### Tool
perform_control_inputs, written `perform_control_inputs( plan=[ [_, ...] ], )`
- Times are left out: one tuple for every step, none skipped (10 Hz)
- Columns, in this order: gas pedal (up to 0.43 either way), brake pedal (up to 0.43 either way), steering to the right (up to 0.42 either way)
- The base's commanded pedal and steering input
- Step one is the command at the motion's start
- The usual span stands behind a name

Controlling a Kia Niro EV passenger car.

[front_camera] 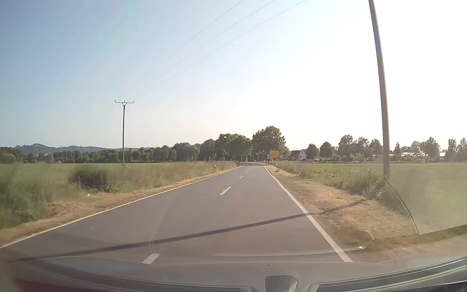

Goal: Follow the waypoints while adhering to traffic rules and regulations

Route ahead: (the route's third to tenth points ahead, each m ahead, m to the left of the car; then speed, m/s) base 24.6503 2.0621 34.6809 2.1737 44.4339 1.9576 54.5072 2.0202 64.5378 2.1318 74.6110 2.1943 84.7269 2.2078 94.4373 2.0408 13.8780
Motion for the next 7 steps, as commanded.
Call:
perform_control_inputs(
  plan=[
    [0.28,0.006,0.006],
    [0.28,0.006,0.006],
    [0.28,0.006,0.006],
    [0.28,0.006,0.006],
    [0.28,0.006,0.006],
    [0.28,0.006,0.006],
    [0.28,0.006,0.006]
  ],
)
